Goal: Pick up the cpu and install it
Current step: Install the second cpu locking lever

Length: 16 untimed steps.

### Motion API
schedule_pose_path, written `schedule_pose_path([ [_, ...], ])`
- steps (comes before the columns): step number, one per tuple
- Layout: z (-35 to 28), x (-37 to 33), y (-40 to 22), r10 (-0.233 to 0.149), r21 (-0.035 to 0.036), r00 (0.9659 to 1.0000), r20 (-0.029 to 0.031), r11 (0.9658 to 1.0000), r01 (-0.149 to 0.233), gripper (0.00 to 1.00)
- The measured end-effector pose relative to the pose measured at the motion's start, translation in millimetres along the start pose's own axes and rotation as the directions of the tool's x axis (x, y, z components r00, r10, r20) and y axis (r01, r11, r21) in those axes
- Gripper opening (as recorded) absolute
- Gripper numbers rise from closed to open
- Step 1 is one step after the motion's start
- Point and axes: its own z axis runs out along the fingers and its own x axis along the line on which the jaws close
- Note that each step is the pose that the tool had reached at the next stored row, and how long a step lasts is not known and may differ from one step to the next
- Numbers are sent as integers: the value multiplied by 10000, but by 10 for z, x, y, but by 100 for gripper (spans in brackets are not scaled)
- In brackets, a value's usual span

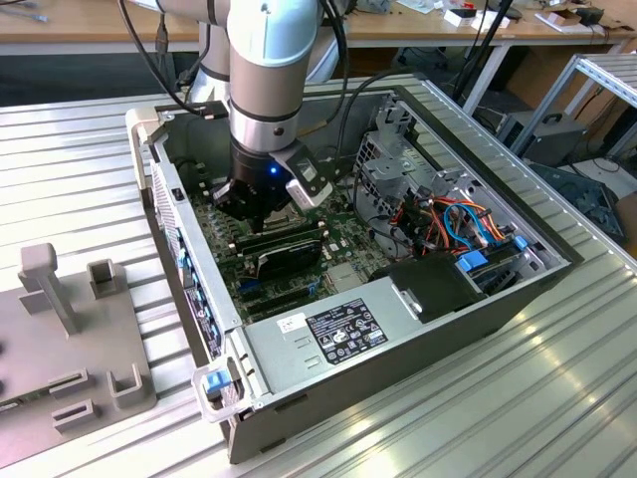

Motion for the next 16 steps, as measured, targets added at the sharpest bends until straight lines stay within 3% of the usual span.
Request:
schedule_pose_path([
  [7, 46, 24, -1, -3, 27, 10000, 0, 10000, 3, 11],
  [16, 58, 25, 0, -2, 24, 10000, 1, 10000, 2, 11],
])
